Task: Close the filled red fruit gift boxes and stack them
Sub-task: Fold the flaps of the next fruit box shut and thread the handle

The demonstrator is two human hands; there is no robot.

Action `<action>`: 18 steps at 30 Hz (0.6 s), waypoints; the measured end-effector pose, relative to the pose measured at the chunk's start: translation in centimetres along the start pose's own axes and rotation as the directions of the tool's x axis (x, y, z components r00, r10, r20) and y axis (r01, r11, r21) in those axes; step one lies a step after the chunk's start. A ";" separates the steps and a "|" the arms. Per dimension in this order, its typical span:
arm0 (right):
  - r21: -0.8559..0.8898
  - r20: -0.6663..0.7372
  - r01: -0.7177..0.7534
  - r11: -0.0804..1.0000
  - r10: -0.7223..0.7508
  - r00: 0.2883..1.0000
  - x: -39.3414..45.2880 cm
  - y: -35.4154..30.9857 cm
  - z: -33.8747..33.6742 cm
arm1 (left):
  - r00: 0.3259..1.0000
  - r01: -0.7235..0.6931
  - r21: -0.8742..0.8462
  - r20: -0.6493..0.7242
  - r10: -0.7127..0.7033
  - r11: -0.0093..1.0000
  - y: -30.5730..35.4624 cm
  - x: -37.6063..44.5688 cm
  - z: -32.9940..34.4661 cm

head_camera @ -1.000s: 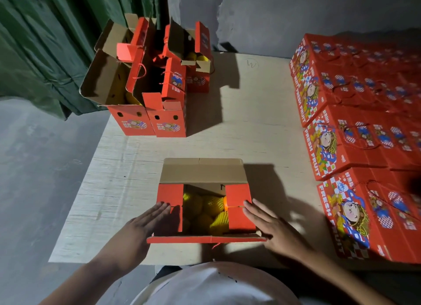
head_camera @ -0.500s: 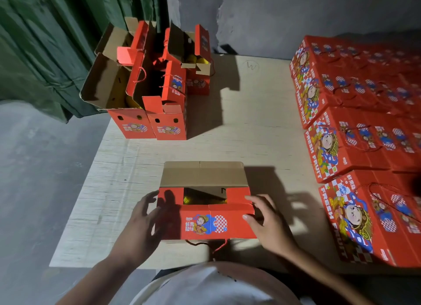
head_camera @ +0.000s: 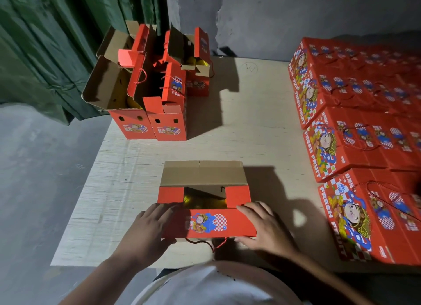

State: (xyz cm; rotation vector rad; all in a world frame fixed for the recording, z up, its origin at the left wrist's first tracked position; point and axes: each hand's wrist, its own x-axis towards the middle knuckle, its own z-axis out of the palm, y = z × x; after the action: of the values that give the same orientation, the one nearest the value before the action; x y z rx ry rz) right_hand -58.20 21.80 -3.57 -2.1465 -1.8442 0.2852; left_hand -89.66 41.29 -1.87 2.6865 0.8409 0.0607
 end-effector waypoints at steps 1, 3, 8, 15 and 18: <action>0.002 -0.004 0.006 1.000 -0.006 1.000 0.0 0.0 0.1 | 1.000 0.001 0.003 -0.007 -0.001 1.000 0.2 -0.1 0.0; 0.003 -0.022 0.015 1.000 -0.015 1.000 0.0 0.0 0.2 | 1.000 0.010 0.015 -0.020 -0.009 1.000 0.5 -0.3 0.0; -0.016 -0.057 0.027 0.999 -0.028 0.998 -0.4 -0.2 0.2 | 0.998 0.038 0.016 -0.053 -0.037 0.999 0.4 -1.0 0.9; 0.155 0.109 -0.136 0.979 0.120 0.987 -1.9 -0.8 1.2 | 0.995 0.101 -0.092 -0.011 -0.102 0.991 0.2 -2.2 3.1; 0.298 0.008 -0.153 0.942 0.157 0.987 -1.3 -0.2 0.9 | 0.980 0.107 -0.276 -0.131 -0.147 0.955 -0.2 -0.9 2.2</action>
State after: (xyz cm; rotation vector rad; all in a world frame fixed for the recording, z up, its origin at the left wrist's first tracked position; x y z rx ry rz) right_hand -58.92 20.68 -4.39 -2.0754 -1.5124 0.5434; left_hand -90.19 40.31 -4.02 2.3916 0.9737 0.3275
